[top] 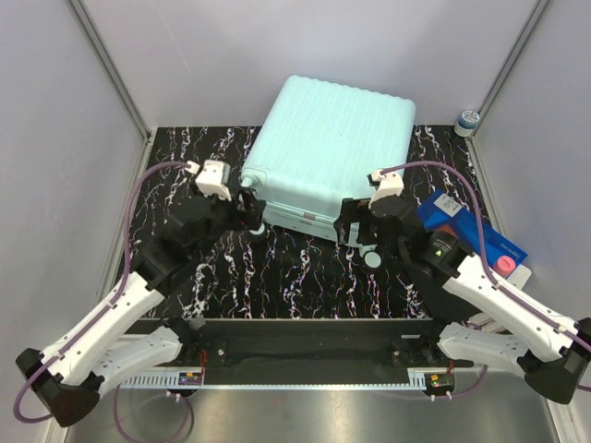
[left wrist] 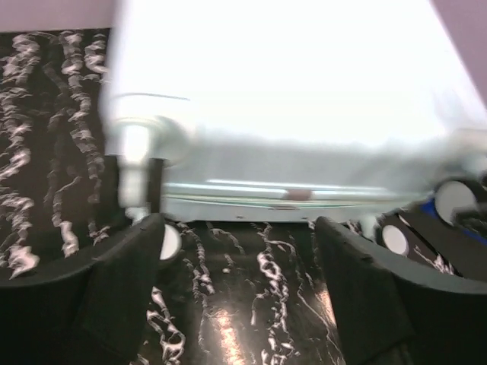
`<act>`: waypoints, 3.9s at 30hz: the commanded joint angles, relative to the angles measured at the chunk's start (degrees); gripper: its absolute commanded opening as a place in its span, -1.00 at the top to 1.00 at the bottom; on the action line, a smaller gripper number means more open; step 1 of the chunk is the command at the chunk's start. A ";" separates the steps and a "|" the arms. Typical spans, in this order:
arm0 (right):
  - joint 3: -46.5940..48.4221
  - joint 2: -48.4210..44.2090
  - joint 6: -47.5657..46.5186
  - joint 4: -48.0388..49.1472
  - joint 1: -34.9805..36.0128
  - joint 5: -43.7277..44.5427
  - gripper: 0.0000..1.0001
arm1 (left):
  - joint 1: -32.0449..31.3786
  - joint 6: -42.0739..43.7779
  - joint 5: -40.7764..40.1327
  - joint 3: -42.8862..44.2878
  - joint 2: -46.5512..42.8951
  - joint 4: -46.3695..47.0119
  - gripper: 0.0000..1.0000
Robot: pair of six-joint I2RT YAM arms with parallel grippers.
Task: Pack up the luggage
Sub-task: Zip the luggage at the center of the board.
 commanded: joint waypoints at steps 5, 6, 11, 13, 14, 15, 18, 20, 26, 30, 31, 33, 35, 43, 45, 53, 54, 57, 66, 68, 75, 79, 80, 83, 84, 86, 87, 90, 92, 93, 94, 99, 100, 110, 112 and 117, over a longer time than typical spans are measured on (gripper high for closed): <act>1.20 1.30 1.96 3.29 -0.18 -5.60 -0.99 | 16.39 5.65 9.19 4.26 4.20 -5.81 -0.96; 0.94 1.39 2.14 3.56 -0.26 -5.95 -1.00 | 16.92 5.83 10.07 4.44 4.90 -5.72 -0.97; -0.03 1.83 2.84 4.44 -0.18 -7.45 -0.99 | 18.42 6.88 13.42 5.93 9.83 -3.26 -0.98; -0.38 1.83 2.93 4.44 -0.18 -7.71 -0.99 | 18.69 7.14 14.38 6.11 11.58 -2.12 -0.98; -0.64 1.92 3.02 4.53 -0.18 -7.89 -0.99 | 18.77 7.06 14.65 6.11 12.20 -1.68 -0.98; -0.82 1.92 3.02 4.61 -0.09 -7.89 -0.99 | 18.78 6.97 14.74 6.11 13.25 -1.50 -0.98; -1.35 1.92 3.28 5.05 -0.18 -8.24 -0.99 | 18.86 6.88 14.56 6.02 15.27 -0.54 -0.98; -1.61 1.83 3.54 5.31 -0.18 -8.68 -0.99 | 18.95 6.80 14.82 5.93 15.98 -0.10 -0.98; -2.05 1.57 3.90 5.93 -0.18 -9.82 -1.00 | 18.86 6.71 16.66 5.84 18.97 2.19 -0.70; -2.14 1.65 4.07 6.02 -0.18 -10.18 -0.99 | 18.95 6.53 17.81 5.76 20.73 3.68 -0.23; -1.96 1.83 4.16 6.02 -0.18 -10.26 -1.00 | 18.95 6.53 18.34 5.67 20.90 3.86 0.02; -1.88 2.09 4.07 6.11 -0.18 -10.70 -0.99 | 18.86 6.44 19.48 4.28 20.99 5.08 0.25; -1.26 3.32 4.16 6.02 -0.18 -9.91 -0.99 | 18.95 6.27 20.80 3.56 20.82 6.93 0.74; -0.91 3.33 6.45 6.28 -0.18 -11.41 -0.93 | 16.67 1.08 26.16 -3.02 16.96 13.35 1.00; -1.26 3.85 5.84 6.28 -0.18 -11.58 -0.93 | 13.60 2.04 24.68 -4.60 16.78 14.23 1.00; 1.73 7.54 3.28 6.20 -0.18 -9.56 -0.93 | 6.66 -0.32 20.20 -9.27 13.79 18.19 1.00; 2.08 7.54 3.28 6.20 -0.18 -8.87 -0.94 | 5.95 -0.50 19.75 -9.36 13.61 18.01 1.00; 2.17 7.19 3.81 6.20 -0.18 -8.86 -0.95 | 3.93 -1.64 18.87 -9.62 13.17 18.19 1.00; 2.26 7.90 5.65 6.46 -0.18 -10.88 -0.95 | -2.14 -2.43 17.29 -7.87 15.72 20.12 1.00; 2.61 7.98 6.18 6.46 -0.18 -11.05 -0.94 | -3.37 -2.70 16.76 -7.69 15.98 20.21 1.00; 3.22 9.03 7.32 8.56 -0.18 -13.42 -0.95 | -3.64 -3.49 10.62 -9.36 10.64 16.97 0.03; 5.41 11.23 7.68 9.01 0.26 -14.57 -0.94 | -0.14 -3.48 5.60 -9.45 6.15 12.22 -0.74; 6.29 12.11 7.68 9.10 1.13 -14.31 -0.94 | 1.10 -3.84 6.12 -10.14 5.01 11.51 -0.92; 8.75 14.04 7.59 9.62 3.76 -12.20 -0.94 | 6.28 -5.33 7.18 -12.17 0.18 10.81 -0.98; 9.46 14.74 7.59 9.62 4.30 -11.07 -0.94 | 7.60 -5.51 7.09 -12.52 -1.92 10.46 -0.98; 11.82 17.19 7.94 9.80 6.14 -9.57 -0.94 | 12.60 -6.74 6.91 -13.49 -3.61 9.06 -0.98; 12.88 18.17 8.11 9.80 6.85 -8.87 -0.94 | 14.62 -7.18 7.35 -13.75 -4.66 8.87 -0.97; 17.01 22.56 8.82 9.80 10.62 -5.09 -0.94 | 23.49 -7.71 8.85 -15.15 -4.06 9.57 -0.98; 20.09 26.17 10.66 9.54 12.38 -3.24 -0.94 | 26.58 -7.79 10.95 -16.65 -2.31 13.33 -0.98; 21.05 27.31 11.36 9.45 12.83 -2.62 -0.94 | 29.56 -8.49 12.87 -18.83 -1.78 17.35 -0.98; 22.80 29.41 13.02 9.19 13.18 -0.70 -0.94 | 31.06 -9.02 14.02 -20.16 -0.64 19.48 -0.98; 30.27 37.23 16.02 5.24 15.38 5.61 -0.93 | 36.44 -9.03 21.06 -25.71 3.50 31.71 -0.98; 31.25 38.21 16.37 3.40 15.55 6.95 -0.94 | 36.44 -8.24 21.33 -25.88 4.98 32.42 -0.98; 45.39 51.73 19.63 -4.43 15.73 17.76 -0.93 | 36.53 -0.51 26.07 -31.77 7.02 44.19 -0.98; 48.03 53.94 19.63 -6.80 15.73 19.00 -0.93 | 36.53 1.42 27.21 -32.30 7.63 45.08 -0.98; 55.69 59.92 20.42 -14.79 15.64 20.94 -0.88 | 36.88 2.22 30.99 -32.74 8.43 46.04 -0.98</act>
